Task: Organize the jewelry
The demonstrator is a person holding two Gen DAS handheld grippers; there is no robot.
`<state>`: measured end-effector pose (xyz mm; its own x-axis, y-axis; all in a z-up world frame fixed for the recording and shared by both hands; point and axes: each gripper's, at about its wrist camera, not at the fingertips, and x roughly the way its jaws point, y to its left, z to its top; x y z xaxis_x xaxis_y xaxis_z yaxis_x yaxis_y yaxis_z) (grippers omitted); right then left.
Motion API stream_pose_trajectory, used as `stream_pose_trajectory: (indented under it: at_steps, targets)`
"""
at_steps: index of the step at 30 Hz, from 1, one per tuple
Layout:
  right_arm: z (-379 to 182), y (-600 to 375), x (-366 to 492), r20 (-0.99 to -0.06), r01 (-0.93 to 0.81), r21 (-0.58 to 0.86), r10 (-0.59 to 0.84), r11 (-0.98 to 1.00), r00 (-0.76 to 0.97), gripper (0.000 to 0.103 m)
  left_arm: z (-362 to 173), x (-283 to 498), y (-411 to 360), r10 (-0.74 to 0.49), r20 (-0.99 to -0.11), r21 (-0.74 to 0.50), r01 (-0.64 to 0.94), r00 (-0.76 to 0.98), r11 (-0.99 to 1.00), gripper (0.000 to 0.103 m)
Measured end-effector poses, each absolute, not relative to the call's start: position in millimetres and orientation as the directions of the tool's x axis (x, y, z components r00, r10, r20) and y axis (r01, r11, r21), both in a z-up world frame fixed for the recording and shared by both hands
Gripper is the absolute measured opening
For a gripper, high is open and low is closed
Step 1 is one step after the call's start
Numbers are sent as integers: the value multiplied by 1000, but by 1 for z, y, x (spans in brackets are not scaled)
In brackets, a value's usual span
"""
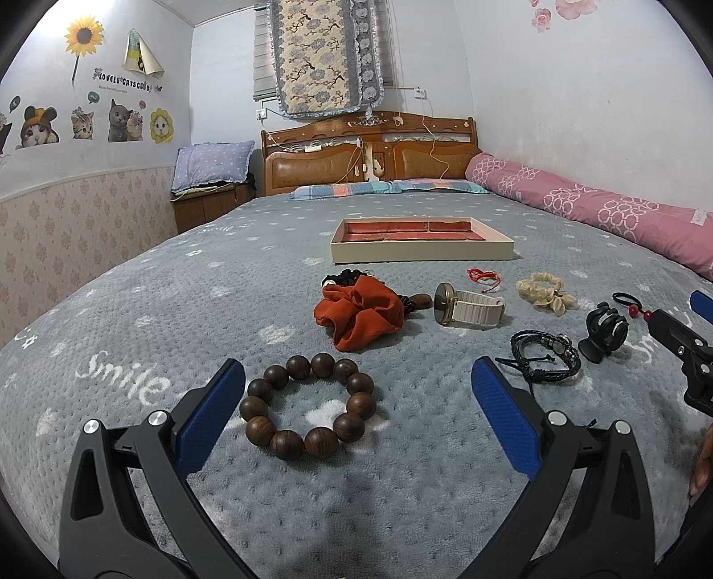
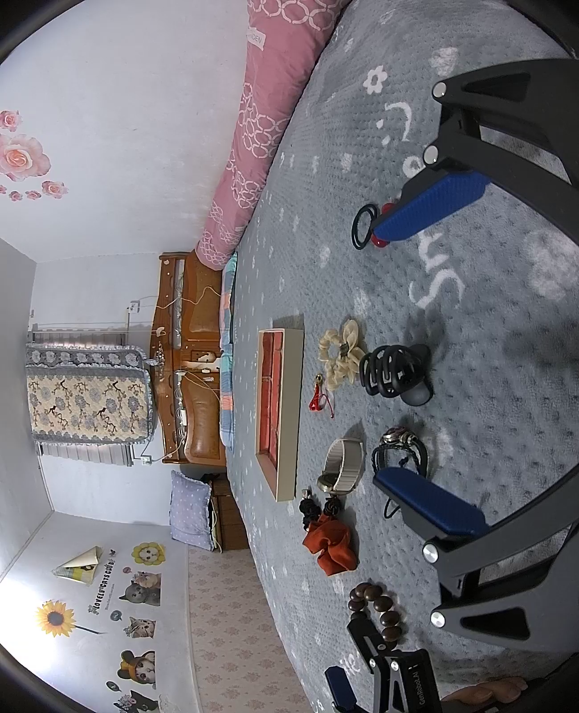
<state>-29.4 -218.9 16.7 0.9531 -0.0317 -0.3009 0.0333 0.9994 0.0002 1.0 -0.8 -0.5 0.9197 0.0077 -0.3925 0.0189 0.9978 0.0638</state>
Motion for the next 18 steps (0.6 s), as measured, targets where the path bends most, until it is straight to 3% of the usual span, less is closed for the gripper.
stream_pose_trajectory:
  at_steps: [18]
  targets:
    - [16, -224, -19, -342, 18, 40, -4, 999, 940, 99, -1, 10, 4, 18, -428, 57, 8, 903, 998, 98]
